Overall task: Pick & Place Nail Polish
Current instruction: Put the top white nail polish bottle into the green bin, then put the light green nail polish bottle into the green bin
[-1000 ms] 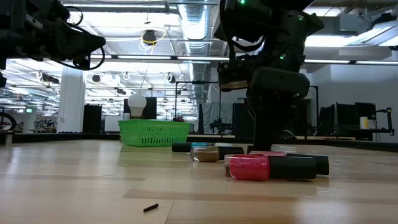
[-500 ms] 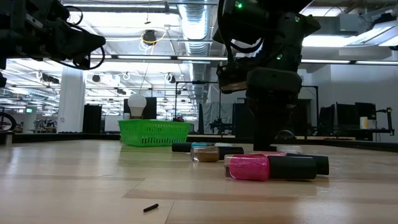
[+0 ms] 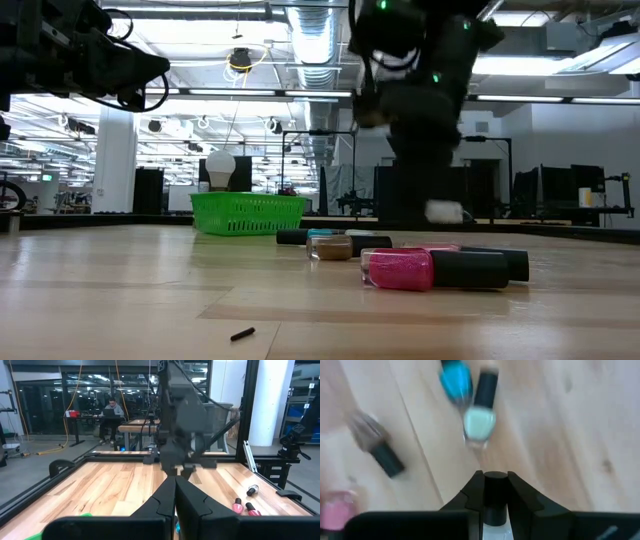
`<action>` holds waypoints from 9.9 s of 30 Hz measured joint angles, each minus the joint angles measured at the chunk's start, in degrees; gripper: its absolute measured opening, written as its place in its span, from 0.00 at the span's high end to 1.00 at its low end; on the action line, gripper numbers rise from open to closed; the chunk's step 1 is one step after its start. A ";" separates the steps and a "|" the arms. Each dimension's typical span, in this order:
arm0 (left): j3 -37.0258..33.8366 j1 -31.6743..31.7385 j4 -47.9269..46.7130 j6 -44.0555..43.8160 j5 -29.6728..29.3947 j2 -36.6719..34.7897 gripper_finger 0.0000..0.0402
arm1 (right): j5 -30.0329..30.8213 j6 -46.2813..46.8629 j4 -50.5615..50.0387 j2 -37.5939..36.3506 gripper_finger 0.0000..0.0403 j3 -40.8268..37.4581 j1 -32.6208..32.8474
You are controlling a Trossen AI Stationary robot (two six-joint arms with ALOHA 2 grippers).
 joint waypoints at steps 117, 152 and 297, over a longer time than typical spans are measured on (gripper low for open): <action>0.00 0.00 2.42 0.00 0.00 0.57 1.00 | 0.84 -17.51 -0.86 32.85 0.79 49.52 -21.75; 0.00 0.18 -0.65 0.02 0.02 -7.72 1.00 | 3.58 -8.11 -20.91 9.49 0.45 27.99 -5.92; -0.02 0.13 -10.69 0.17 -0.26 -7.74 1.00 | -24.77 1.87 51.18 -2.47 0.79 9.13 -14.51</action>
